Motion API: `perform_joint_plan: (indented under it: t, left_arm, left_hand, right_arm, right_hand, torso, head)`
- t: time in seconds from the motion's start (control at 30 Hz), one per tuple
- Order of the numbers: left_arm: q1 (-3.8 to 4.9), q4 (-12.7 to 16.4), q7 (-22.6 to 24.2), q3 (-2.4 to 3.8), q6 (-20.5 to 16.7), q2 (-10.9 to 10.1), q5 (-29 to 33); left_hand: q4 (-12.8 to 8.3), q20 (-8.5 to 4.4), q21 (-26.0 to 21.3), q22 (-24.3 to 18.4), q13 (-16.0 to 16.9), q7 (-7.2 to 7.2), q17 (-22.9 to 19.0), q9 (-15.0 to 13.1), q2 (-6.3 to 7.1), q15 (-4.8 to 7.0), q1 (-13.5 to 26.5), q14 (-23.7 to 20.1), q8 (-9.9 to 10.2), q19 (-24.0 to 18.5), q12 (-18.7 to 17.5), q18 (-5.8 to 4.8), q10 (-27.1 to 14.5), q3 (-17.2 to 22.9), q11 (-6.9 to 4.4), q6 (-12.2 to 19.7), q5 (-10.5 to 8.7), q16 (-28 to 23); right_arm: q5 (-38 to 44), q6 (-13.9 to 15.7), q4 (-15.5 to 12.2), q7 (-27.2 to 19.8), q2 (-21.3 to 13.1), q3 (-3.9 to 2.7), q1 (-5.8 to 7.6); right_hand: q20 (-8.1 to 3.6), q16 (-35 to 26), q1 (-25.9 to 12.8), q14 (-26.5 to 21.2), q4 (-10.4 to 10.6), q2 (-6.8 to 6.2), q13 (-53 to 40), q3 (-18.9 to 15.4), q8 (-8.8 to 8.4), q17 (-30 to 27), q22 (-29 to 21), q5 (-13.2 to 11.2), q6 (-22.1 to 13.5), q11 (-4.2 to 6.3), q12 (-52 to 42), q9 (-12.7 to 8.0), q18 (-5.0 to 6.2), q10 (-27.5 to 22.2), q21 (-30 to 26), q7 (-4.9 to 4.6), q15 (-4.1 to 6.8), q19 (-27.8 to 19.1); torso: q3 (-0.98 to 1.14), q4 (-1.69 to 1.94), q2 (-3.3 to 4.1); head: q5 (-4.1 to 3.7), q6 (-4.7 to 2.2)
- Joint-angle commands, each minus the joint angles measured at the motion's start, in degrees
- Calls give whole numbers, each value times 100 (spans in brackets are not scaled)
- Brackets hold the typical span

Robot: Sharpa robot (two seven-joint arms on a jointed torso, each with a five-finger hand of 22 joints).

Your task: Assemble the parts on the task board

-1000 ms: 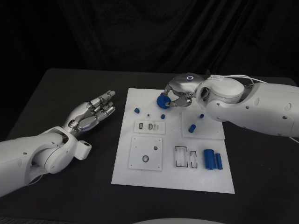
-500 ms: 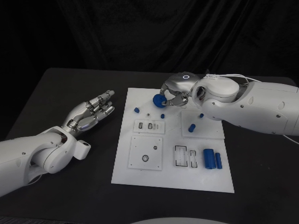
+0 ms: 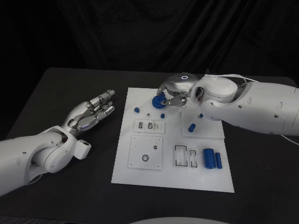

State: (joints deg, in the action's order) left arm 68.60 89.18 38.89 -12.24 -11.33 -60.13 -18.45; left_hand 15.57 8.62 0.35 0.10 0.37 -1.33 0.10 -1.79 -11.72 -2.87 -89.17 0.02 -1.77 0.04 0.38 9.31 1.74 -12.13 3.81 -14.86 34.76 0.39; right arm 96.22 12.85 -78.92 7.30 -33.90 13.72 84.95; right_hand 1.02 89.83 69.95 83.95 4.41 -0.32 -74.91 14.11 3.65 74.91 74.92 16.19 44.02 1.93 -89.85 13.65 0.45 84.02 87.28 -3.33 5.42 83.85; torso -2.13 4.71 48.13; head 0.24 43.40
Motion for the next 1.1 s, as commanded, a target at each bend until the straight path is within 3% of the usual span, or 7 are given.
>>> perform_joint_plan:
  t: [0.03,0.27,0.53,0.67,0.7,0.87,1.1]
  left_arm:
    - [12,2,903,3,79,9,14]
    - [12,-1,901,3,85,11,14]
    - [12,1,905,3,89,6,14]
    - [12,12,911,3,84,-7,14]
    - [12,19,912,3,80,-15,14]
    - [12,57,915,3,52,-56,14]
    - [12,87,915,3,31,-84,14]
  left_hand:
    - [-10,49,-35,-10,5,-13,-10,-4,0,-40,-54,-2,-4,-4,3,58,1,30,26,11,26,-39]
    - [-13,54,-35,-10,5,-13,-10,-3,-6,-46,-57,-2,-3,-4,3,57,-2,38,33,15,27,-39]
    - [-15,56,-35,-10,5,-15,-10,-3,-8,-49,-58,-2,-3,-4,2,56,-3,41,35,19,28,-39]
    - [-16,57,-34,-9,6,-15,-10,-3,-9,-50,-59,-2,-3,-3,4,56,4,43,35,19,29,-39]
    - [-16,57,-34,-9,6,-15,-10,-3,-9,-50,-59,-2,-3,-3,4,56,4,43,35,19,29,-39]
    - [-18,58,-34,-9,6,-16,-10,-4,-10,-51,-61,-2,-4,-4,4,56,5,46,37,11,32,-39]
    - [-20,59,-32,-8,6,-17,-10,-6,-10,-52,-62,-2,-6,-2,3,56,2,47,36,0,34,-39]
  right_arm:
    - [28,-24,6,24,5,-3,-13]
    - [28,-32,11,46,8,-3,-13]
    - [28,212,-34,-27,-55,-3,-13]
    - [28,629,-122,-135,-166,-4,-10]
    - [28,770,-166,-170,-219,-5,-6]
    - [28,1283,-480,-258,-561,-6,88]
    - [28,1341,-1326,-78,-1467,-2,309]
  right_hand:
    - [40,-14,-41,594,-9,-73,-1509,14,-18,1467,1383,-62,-125,-22,-15,-61,48,598,-51,2,-38,437]
    - [38,-61,19,578,-62,-61,-1509,37,-41,1403,1354,-26,-660,-22,-15,-281,70,598,-132,-2,-35,396]
    - [38,-70,39,575,-80,-55,-1509,48,-46,1392,1348,0,-803,-23,-15,-343,74,598,-149,-3,-35,388]
    - [40,-63,56,577,-96,-51,-1509,57,-7,1401,1355,19,-615,-30,-15,-310,69,598,-133,-18,-39,398]
    - [47,-63,36,578,-84,-51,-1509,47,89,1401,1370,-3,-221,-49,-15,-232,58,598,-96,-46,-52,420]
    - [82,-49,-61,583,16,-51,-1509,-12,216,1419,1399,-222,163,-98,-15,-200,37,598,-23,-103,-94,462]
    - [97,-47,-88,584,75,-63,-1509,-54,242,1421,1426,-372,320,-105,-15,-183,18,598,49,-104,-104,501]
  torso:
    - [-2,2,1]
    - [-3,4,1]
    - [0,-2,2]
    - [0,1,2]
    - [0,0,2]
    - [2,0,3]
    - [10,-14,-4]
  head:
    - [2,8]
    - [2,9]
    - [16,12]
    - [42,3]
    - [49,0]
    - [67,-32]
    - [93,-33]
